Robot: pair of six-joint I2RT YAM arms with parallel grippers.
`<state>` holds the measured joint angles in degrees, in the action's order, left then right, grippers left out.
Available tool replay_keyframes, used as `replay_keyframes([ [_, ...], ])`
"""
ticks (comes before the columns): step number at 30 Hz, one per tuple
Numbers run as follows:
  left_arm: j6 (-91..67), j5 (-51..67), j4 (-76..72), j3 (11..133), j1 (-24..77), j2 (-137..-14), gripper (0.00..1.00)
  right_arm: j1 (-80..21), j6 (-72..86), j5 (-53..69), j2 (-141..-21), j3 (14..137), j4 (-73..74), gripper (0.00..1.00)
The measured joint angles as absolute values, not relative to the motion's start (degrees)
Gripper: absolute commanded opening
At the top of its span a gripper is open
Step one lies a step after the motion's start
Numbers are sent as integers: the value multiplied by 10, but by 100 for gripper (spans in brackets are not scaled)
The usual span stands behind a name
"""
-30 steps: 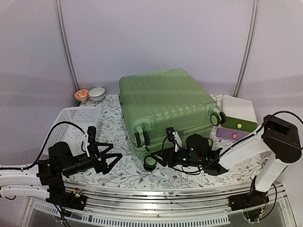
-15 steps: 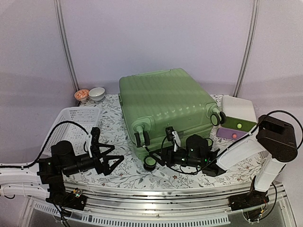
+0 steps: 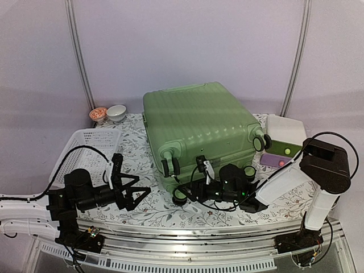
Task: Open, take out, and arrange the luggage
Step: Grab the zipper of the luggage.
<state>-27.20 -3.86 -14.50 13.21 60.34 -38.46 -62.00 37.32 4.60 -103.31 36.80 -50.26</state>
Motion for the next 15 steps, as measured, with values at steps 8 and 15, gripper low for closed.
replay_keyframes([
  [8,-285,-37,-171,132,603,-392,94,-620,370,46,-1068,399,-535,50],
  [15,-287,-37,-173,132,603,-394,94,-623,359,49,-1089,419,-552,40],
])
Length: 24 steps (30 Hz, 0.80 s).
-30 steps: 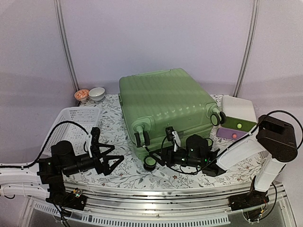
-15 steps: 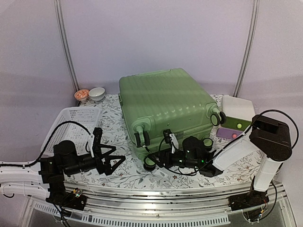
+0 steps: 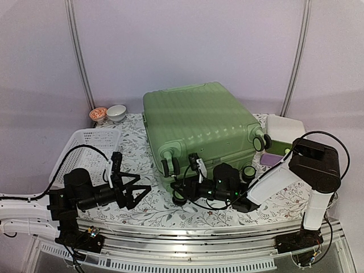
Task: Open, take out, and arrange the luggage
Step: Grab the zipper of the luggage.
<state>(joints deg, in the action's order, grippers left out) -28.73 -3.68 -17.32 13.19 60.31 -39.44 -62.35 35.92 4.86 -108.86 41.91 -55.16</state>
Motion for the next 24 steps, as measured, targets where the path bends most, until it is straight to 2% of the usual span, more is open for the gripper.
replay_keyframes([
  [3,-287,-37,-173,132,603,-394,94,-624,359,48,-1089,420,-555,32],
  [7,-287,-37,-173,132,603,-393,94,-624,358,48,-1089,420,-557,29],
  [9,-287,-37,-173,132,603,-393,94,-624,358,48,-1089,420,-557,22],
  [12,-287,-37,-173,132,603,-393,94,-624,357,49,-1089,420,-558,4],
  [24,-288,-45,-151,156,603,-413,92,-626,342,16,-1044,404,-510,3],
])
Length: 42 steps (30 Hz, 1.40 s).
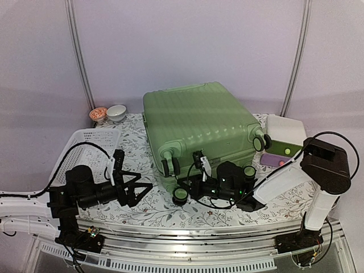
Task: Open, take out, and arrange the luggage
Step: Grab the zipper of the luggage, then unzip the zipper of the luggage.
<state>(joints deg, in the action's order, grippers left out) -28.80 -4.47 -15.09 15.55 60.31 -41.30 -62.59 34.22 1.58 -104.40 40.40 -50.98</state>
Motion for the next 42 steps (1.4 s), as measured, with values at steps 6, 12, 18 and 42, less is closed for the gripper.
replay_keyframes([
  [6,-296,-46,-141,204,603,-456,92,-626,318,-28,-981,380,-460,3],
  [12,-315,-52,-130,244,611,-500,92,-626,293,-55,-952,379,-406,3],
  [18,-352,-111,-71,327,641,-565,93,-626,275,-57,-948,380,-384,3],
  [42,-444,-280,99,507,669,-755,90,-626,247,-166,-861,375,-229,3],
])
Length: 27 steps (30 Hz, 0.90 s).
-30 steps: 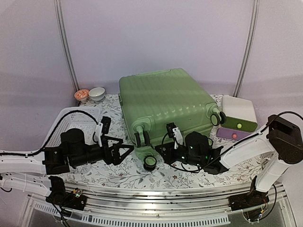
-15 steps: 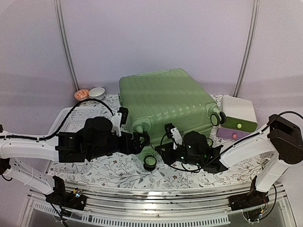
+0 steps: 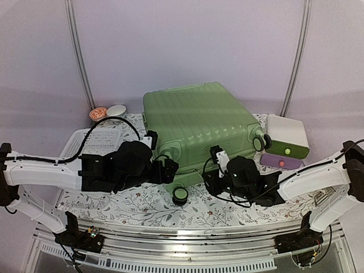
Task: Open, take out, and arrange the luggage
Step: Unzip the zipper of the luggage.
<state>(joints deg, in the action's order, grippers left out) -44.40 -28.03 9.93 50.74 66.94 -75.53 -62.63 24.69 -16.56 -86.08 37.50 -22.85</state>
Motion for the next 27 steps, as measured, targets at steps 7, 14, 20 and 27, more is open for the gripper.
replay_keyframes([
  [7,-441,-286,102,508,671,-757,88,-625,257,-256,-804,372,-118,2],
  [14,-418,-286,98,508,671,-756,88,-592,307,-315,-748,359,-12,2],
  [20,-411,-285,99,508,670,-755,88,-579,333,-333,-679,315,15,3],
  [27,-405,-283,99,508,668,-755,88,-577,297,-287,-654,282,24,17],
])
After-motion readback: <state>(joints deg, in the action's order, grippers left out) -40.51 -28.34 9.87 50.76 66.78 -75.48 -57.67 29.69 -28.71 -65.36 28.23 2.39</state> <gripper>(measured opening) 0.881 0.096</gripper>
